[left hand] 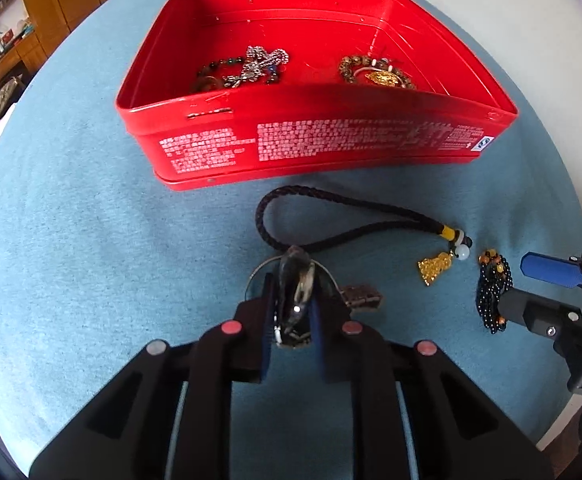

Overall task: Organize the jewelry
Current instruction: 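Grasp the black bead necklace with the right tool while the left tool holds the watch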

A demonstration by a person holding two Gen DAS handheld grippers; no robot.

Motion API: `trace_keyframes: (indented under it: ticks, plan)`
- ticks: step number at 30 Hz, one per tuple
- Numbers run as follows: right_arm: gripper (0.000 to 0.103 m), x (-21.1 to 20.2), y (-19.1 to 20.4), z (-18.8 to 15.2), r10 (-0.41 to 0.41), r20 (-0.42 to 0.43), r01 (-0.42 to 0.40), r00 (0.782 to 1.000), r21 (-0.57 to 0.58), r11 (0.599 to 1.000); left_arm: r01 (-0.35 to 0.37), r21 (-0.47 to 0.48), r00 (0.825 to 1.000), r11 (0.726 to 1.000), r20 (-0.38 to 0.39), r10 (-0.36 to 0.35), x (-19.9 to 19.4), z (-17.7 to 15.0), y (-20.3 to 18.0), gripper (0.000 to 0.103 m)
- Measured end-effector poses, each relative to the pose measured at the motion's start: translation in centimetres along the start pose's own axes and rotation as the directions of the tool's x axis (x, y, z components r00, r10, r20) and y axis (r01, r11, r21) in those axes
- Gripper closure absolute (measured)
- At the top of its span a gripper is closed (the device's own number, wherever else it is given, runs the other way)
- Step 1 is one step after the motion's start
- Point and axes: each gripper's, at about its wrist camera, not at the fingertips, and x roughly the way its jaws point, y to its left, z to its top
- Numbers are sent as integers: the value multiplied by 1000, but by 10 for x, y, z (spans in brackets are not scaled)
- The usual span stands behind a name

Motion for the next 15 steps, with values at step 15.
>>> trace_keyframes:
  ticks: [15]
  plan:
    - [43, 0, 3, -6, -20, -20, 20, 1000, -5, 1000, 158, -48, 984, 986, 85, -154, -56, -20, 15, 95]
